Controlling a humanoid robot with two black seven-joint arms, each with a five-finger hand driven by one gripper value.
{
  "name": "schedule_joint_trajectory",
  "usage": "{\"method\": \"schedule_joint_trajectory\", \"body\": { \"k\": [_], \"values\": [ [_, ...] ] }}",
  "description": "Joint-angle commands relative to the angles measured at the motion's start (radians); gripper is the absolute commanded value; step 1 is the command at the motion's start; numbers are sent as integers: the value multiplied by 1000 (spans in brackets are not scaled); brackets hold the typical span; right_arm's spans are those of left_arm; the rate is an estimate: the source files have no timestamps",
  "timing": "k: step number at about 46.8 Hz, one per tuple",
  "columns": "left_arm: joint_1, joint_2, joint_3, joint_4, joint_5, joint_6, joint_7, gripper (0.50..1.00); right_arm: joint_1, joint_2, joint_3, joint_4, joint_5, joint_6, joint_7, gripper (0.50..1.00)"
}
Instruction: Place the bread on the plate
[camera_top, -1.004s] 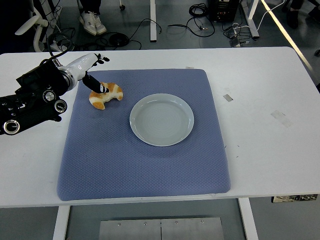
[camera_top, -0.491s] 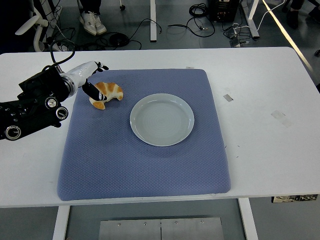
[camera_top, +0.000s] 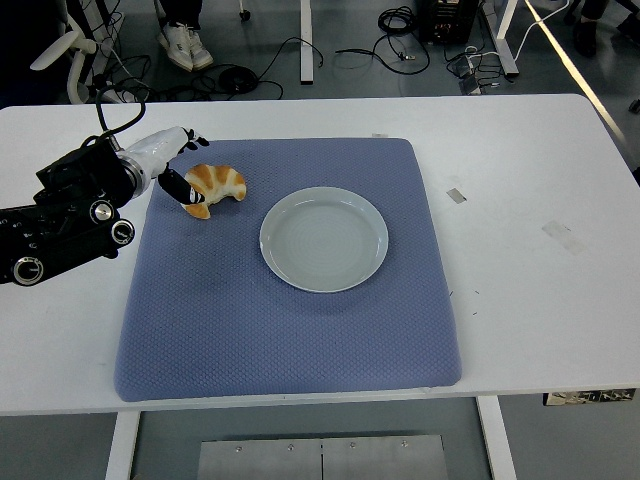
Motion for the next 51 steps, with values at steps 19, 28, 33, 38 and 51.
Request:
{"method": "schedule_joint_trajectory", "body": {
  "k": [19, 28, 33, 38, 51],
  "values": [
    [11, -52, -8, 32, -1, 14, -11, 818, 0, 0, 0, 0, 0, 0, 0, 1000],
    [9, -58, -11, 32, -5, 16, -11, 801, 0, 0, 0, 0, 0, 0, 0, 1000],
    [12, -58, -9, 42, -5, 16, -12, 799, 0, 0, 0, 0, 0, 0, 0, 1000],
    [15, -63, -5, 66, -3, 17, -16, 801, 0, 0, 0, 0, 0, 0, 0, 1000],
    [28, -74, -3, 75, -5, 17, -19, 778, 0, 0, 0, 0, 0, 0, 0, 1000]
  ]
}}
